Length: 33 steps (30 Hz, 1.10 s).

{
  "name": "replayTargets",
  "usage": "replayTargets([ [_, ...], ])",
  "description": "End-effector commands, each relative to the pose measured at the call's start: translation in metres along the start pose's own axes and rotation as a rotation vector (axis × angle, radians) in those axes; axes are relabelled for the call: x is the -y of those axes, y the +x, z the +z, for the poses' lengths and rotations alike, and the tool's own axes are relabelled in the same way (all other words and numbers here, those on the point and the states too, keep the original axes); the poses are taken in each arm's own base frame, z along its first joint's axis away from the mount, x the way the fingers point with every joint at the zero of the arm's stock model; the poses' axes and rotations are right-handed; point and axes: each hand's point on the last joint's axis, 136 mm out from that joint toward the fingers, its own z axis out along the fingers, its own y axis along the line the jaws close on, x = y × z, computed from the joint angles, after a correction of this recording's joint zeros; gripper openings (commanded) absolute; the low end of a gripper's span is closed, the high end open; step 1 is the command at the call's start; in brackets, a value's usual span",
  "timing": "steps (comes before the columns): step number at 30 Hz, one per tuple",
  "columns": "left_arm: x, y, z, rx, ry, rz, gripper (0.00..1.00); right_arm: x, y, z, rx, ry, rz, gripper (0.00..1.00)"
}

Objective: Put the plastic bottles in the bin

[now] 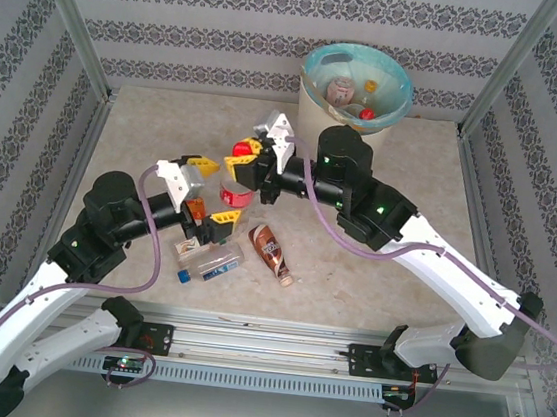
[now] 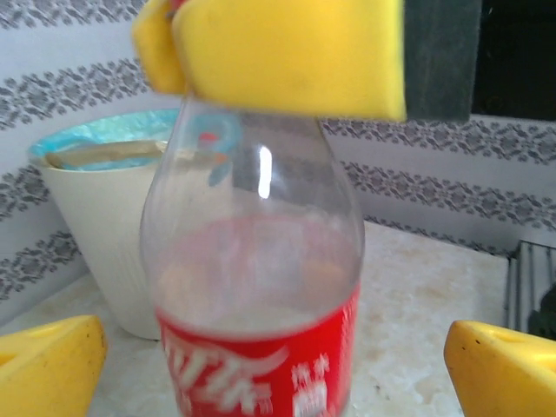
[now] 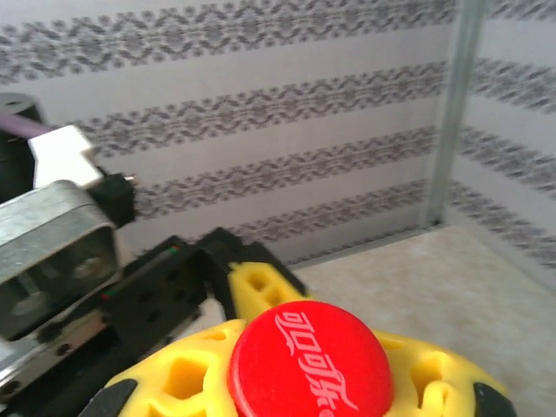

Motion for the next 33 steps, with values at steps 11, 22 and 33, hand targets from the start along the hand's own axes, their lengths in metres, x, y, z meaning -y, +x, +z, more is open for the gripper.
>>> replayTargets([
  [11, -0.021, -0.009, -0.001, 0.047, -0.128, 0.029, 1.0, 0.167, -0.133, -0.093, 0.103, 0.792, -0.512, 0.0],
  [22, -0.024, 0.004, -0.003, -0.017, -0.15, 0.032, 1.0, 0.336, -0.085, -0.079, -0.086, 1.036, -0.467, 0.0],
  [33, -0.023, 0.014, -0.011, -0.044, -0.167, 0.037, 1.0, 0.404, -0.008, -0.058, -0.346, 1.119, -0.418, 0.01],
])
